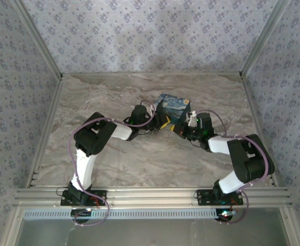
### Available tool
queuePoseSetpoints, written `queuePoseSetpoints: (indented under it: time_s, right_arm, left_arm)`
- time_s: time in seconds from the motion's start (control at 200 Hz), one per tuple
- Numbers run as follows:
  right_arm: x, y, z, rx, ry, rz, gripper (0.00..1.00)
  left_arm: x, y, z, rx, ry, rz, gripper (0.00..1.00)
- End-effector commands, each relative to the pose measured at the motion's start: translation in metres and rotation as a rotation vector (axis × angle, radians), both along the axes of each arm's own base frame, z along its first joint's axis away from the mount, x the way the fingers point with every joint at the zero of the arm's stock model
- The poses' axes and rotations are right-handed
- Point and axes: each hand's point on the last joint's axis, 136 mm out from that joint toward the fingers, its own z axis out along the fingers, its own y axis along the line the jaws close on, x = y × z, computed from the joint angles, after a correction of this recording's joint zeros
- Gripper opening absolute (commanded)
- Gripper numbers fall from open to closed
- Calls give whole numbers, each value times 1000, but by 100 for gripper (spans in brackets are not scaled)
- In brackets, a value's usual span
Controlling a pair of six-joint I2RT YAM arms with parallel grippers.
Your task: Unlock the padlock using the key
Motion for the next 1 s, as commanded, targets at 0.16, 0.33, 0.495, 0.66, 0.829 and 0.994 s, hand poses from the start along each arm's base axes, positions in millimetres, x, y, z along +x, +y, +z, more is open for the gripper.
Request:
queuePoseSetpoints:
  time_s: [0.16,0.33,0.495,0.66,0.829,0.994]
  right_arm:
    - [9,2,-2,103,19,-52,0]
    - [10,2,-4,142,24,-71,0]
    - [14,0,1,190,15,-92,0]
    - [12,1,5,215,14,-89,0]
    - [2,5,-1,217,28,-81,0]
    - [-5,5,-5,232,33,-90,0]
  left_arm:
    - [-6,3,-18,-17,64,-12,18]
    - [-6,4,-20,-25,66,-8,18]
    - [-4,6,-22,-29,70,-2,18]
    - [-3,9,-24,-31,74,4,18]
    - [0,8,-23,-39,72,6,18]
    - [1,8,-24,-44,74,7,18]
